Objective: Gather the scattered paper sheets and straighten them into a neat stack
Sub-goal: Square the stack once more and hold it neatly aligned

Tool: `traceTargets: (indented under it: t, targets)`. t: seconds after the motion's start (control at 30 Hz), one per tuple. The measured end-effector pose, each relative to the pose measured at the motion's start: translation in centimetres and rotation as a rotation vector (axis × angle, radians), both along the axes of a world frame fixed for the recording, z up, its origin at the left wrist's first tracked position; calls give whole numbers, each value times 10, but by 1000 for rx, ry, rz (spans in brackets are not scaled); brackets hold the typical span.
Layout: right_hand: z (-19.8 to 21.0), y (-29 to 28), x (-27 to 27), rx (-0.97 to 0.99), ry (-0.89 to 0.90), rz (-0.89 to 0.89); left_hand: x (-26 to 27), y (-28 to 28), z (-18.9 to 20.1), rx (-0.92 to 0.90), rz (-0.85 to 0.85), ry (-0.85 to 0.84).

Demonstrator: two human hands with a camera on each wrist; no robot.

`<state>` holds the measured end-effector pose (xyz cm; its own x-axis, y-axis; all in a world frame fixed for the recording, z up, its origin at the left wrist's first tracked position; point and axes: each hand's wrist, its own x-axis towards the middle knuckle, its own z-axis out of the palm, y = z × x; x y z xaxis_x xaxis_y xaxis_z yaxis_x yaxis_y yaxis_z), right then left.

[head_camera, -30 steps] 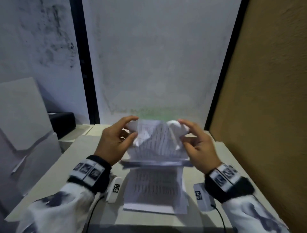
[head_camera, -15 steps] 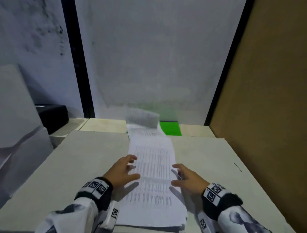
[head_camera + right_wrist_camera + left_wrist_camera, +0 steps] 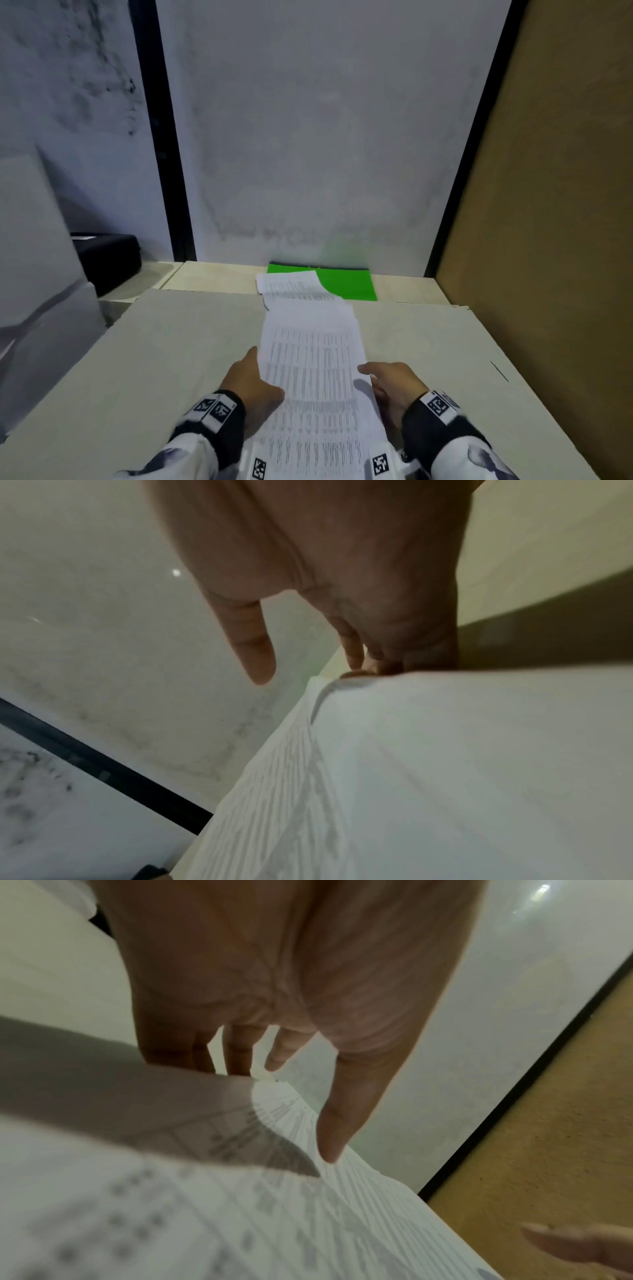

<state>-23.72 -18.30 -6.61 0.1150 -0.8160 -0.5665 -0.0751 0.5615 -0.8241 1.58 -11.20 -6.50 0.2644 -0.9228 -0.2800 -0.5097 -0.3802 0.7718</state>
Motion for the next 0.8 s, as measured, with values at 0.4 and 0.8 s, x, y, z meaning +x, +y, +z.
traceTargets:
  t: [0.4,0.8]
  targets:
    - [30,46,24,-362,139,278,3,44,-12,-161,180,277]
    - [31,28,57,-379,771,815,103,116,34,-370,445,699]
